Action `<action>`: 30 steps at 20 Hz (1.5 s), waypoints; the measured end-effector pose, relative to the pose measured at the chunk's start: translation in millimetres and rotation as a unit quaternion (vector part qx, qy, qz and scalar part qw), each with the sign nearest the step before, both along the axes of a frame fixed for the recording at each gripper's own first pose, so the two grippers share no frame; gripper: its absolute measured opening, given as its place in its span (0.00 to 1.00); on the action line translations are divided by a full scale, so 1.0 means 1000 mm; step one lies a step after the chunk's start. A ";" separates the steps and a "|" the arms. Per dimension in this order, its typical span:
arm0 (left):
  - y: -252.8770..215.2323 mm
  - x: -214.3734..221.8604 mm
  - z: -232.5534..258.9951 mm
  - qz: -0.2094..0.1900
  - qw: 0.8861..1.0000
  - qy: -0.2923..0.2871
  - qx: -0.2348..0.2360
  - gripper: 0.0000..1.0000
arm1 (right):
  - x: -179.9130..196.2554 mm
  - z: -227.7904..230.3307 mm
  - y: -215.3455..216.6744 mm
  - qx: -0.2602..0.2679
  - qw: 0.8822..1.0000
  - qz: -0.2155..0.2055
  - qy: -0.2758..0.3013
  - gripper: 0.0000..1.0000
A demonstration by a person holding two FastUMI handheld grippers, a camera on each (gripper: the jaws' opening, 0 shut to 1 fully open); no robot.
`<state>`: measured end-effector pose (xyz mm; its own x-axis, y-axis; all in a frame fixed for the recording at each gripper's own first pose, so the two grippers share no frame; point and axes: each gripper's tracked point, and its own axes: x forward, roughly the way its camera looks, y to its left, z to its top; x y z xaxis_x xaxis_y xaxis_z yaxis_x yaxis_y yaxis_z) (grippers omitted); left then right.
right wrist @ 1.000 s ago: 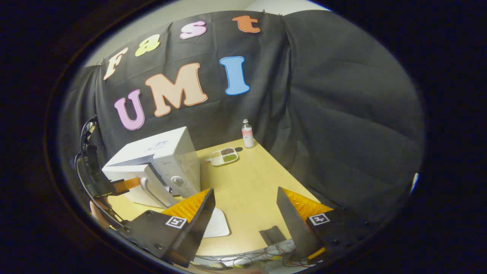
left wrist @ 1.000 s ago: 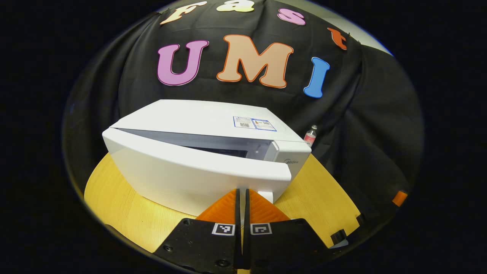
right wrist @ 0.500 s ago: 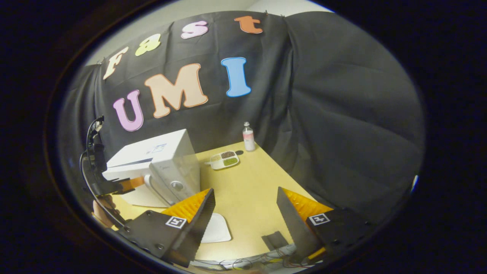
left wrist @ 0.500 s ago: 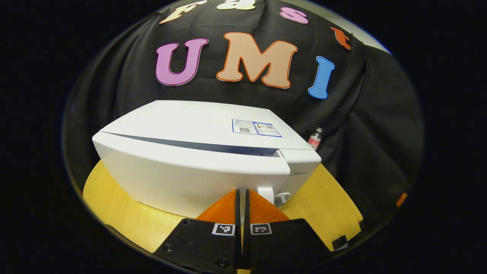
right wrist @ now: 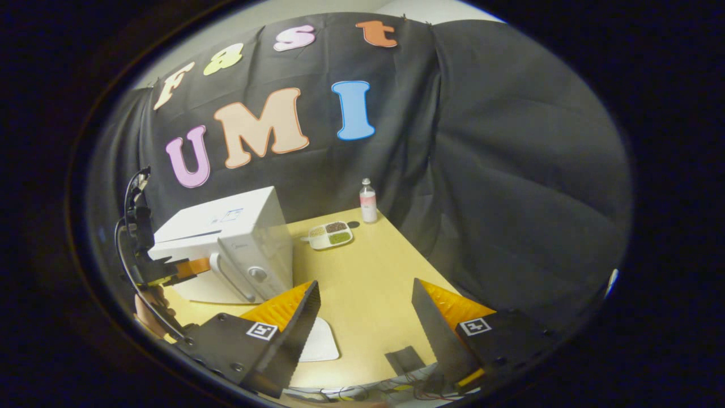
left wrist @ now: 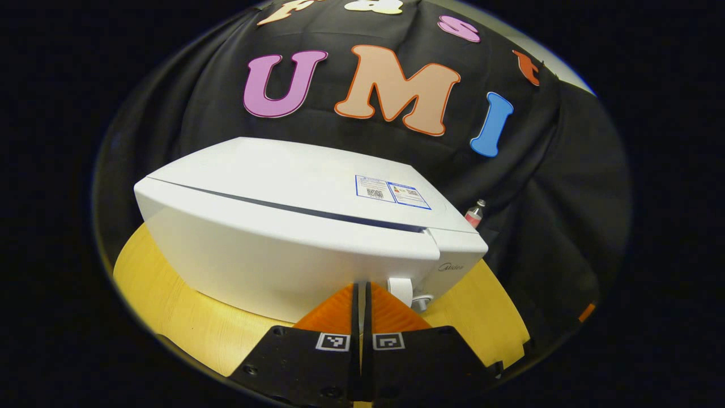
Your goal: Open the microwave oven with the left hand, put the food in, and close the microwave oven.
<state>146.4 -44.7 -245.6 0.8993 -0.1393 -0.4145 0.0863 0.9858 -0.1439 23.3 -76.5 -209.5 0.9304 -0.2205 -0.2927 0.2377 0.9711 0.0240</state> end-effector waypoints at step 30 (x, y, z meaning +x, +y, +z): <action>0.027 -0.077 0.076 -0.039 0.993 -0.082 0.077 0.25 | 0.008 0.039 0.043 -0.045 0.996 0.074 -0.027 0.92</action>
<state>69.0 -17.7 -169.4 0.9456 -0.1576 -0.2845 0.1731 0.9845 0.0298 31.0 -33.5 -170.8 0.9683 -0.1035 -0.2275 0.0934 0.9941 -0.0551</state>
